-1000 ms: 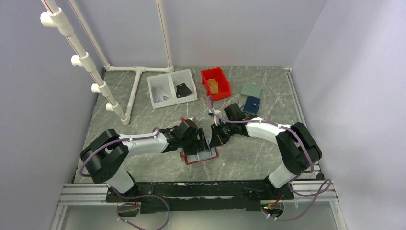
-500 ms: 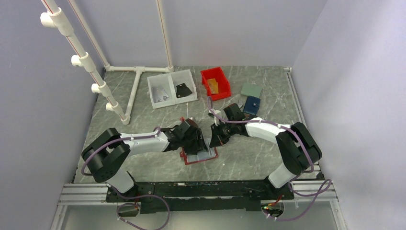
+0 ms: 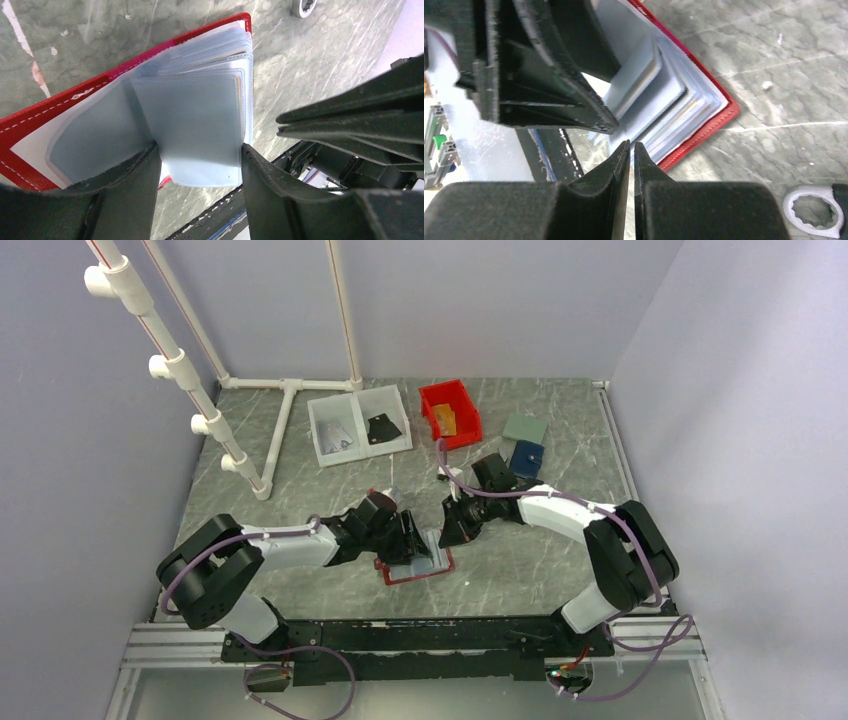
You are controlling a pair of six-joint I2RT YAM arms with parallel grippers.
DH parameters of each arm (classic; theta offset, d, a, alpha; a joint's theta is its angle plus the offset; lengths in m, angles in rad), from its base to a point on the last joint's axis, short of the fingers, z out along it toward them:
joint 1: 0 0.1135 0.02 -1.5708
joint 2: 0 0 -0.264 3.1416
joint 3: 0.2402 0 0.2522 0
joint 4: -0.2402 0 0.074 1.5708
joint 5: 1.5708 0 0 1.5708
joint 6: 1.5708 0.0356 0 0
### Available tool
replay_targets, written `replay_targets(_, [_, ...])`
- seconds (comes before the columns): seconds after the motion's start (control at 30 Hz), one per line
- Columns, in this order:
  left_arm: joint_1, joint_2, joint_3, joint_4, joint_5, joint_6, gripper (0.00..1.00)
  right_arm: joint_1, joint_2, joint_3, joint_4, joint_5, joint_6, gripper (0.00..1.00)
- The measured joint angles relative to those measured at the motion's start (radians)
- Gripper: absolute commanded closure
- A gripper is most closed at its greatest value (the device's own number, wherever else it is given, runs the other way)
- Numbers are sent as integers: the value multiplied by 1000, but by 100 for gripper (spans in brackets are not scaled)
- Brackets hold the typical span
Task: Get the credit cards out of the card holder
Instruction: Remove the credit card from the card holder.
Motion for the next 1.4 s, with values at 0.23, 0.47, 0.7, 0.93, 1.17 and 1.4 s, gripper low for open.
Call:
replay_targets(0.23, [5, 0, -21, 57, 28, -7, 57, -3, -15, 26, -46, -168, -82, 89])
replay_targets(0.47, [10, 26, -25, 124, 64, -32, 57, -2, 3, 32, -76, -211, -116, 87])
replay_targets(0.7, [27, 30, -56, 175, 80, -63, 57, -2, 37, 34, -97, -204, -137, 70])
replay_targets(0.93, [39, 30, -78, 210, 100, -87, 55, 23, 64, 43, -107, -197, -151, 69])
replay_targets(1.17, [41, 30, -93, 236, 103, -97, 52, 44, 111, 56, -117, -174, -154, 68])
replay_targets(1.4, [45, 30, -110, 268, 106, -109, 51, 47, 121, 66, -127, -161, -149, 70])
